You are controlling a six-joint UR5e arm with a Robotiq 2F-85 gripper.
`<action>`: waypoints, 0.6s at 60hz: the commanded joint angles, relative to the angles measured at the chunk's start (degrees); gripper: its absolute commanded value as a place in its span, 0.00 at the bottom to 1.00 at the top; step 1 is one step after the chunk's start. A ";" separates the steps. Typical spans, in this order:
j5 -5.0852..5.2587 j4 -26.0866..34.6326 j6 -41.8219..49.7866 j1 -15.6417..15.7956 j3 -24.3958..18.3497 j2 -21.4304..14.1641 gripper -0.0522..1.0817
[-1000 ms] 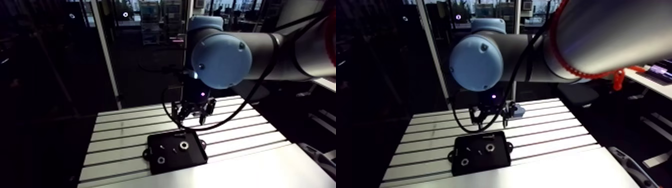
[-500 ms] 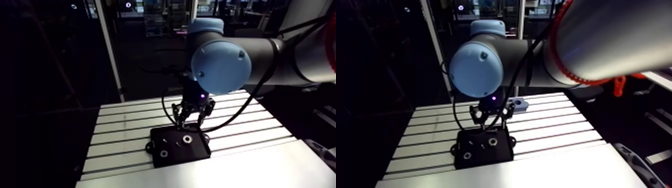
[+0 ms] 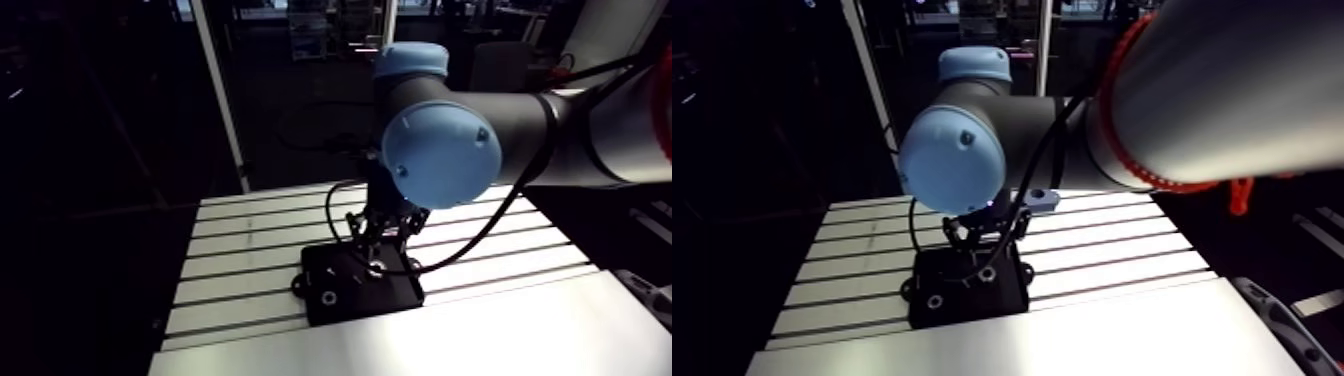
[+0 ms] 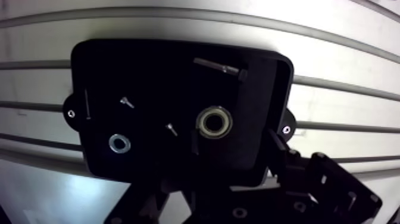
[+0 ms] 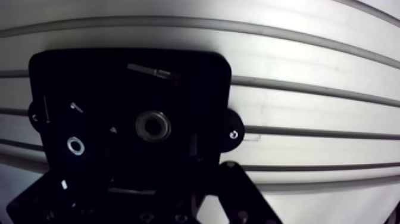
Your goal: Pick up the bearing and press it into the housing until flush.
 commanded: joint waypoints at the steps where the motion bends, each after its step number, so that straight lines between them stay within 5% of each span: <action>1: -1.07 -1.78 -0.12 0.30 0.87 0.96 0.38; 36: -0.72 -2.07 0.21 1.20 1.41 2.02 0.38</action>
